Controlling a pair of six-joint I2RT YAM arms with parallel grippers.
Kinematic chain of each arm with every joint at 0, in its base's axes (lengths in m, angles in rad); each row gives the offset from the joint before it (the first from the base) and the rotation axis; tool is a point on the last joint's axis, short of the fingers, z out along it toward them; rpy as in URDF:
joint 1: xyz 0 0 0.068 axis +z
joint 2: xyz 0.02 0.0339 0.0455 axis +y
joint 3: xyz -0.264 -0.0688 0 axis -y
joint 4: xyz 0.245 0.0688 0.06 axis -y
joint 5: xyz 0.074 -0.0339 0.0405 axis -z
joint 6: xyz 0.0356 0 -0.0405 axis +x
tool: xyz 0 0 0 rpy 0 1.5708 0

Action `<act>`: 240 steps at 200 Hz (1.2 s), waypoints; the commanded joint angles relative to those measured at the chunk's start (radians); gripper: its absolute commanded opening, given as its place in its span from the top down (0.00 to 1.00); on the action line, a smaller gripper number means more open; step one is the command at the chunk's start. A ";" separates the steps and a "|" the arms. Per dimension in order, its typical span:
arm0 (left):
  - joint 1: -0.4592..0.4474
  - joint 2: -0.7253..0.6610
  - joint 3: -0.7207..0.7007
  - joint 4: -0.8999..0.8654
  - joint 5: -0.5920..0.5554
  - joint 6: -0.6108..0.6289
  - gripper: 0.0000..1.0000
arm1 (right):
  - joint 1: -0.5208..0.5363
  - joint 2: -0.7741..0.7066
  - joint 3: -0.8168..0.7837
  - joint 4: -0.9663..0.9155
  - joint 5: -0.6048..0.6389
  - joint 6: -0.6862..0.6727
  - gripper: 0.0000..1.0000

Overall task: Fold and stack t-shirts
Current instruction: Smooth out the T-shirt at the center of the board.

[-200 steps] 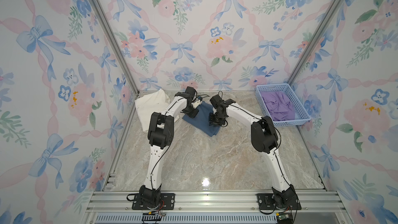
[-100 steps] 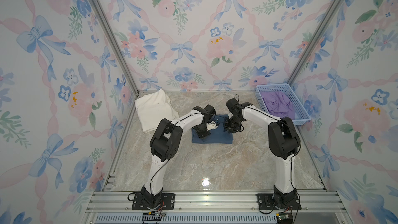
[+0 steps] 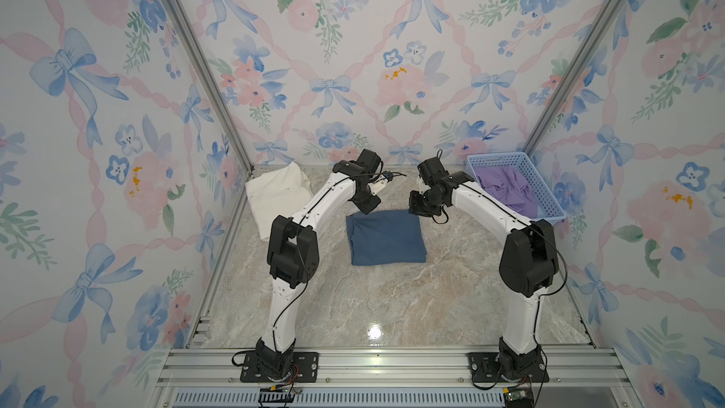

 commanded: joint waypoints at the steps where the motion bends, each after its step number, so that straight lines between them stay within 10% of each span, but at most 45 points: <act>1: 0.010 0.104 0.022 -0.037 -0.011 -0.033 0.71 | -0.003 0.128 0.096 -0.048 -0.011 -0.001 0.85; 141: 0.094 0.308 0.155 -0.035 -0.015 -0.095 0.74 | -0.016 0.413 0.255 0.008 -0.018 -0.005 0.86; 240: 0.093 0.148 0.144 -0.036 0.051 -0.146 0.73 | 0.063 -0.045 -0.169 0.190 0.044 -0.050 0.67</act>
